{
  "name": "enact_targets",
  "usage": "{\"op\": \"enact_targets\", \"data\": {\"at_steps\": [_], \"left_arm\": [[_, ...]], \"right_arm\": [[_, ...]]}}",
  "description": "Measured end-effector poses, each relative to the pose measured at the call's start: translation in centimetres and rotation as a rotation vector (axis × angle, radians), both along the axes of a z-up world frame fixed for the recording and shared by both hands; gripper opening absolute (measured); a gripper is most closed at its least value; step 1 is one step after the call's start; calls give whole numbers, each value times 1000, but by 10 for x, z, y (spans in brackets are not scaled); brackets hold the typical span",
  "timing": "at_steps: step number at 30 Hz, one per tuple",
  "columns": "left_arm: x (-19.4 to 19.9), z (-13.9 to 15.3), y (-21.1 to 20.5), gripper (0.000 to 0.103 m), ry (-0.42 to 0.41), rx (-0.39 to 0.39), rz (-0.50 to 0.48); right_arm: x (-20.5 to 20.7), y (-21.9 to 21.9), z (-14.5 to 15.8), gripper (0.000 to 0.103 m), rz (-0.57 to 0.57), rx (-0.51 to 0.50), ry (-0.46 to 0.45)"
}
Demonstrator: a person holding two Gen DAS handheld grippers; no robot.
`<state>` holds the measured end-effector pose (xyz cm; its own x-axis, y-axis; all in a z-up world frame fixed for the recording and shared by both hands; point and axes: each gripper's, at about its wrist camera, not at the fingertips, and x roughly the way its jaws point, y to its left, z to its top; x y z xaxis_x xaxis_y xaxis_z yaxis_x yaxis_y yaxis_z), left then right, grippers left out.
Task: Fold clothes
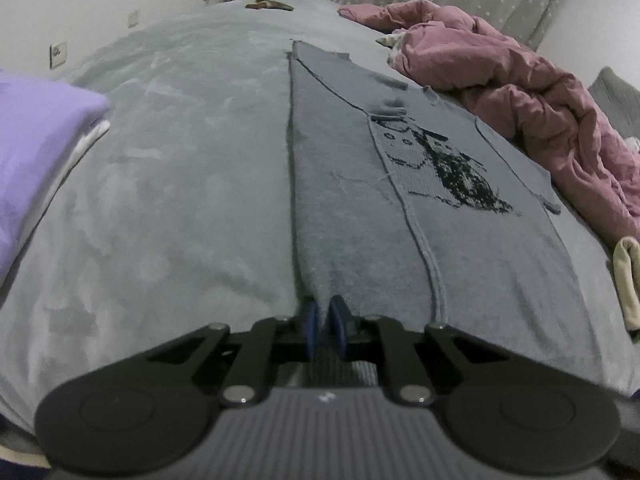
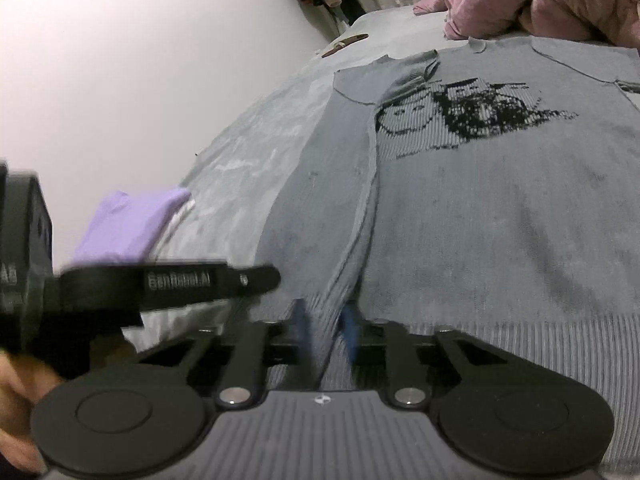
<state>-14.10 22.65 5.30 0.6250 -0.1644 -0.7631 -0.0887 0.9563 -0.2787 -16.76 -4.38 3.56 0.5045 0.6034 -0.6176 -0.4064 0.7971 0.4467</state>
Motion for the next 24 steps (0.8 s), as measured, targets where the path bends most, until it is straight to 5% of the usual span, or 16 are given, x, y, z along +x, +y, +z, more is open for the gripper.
{"op": "enact_targets", "data": {"at_steps": [6, 13, 24], "left_arm": [[-12, 14, -2, 9, -25, 62, -10], [-11, 6, -15, 13, -16, 172, -51], [7, 20, 2, 28, -24, 159, -5]], "right_arm": [[-10, -18, -1, 8, -28, 210, 112], [-11, -10, -9, 9, -11, 131, 106], [12, -21, 5, 13, -9, 104, 45]]}}
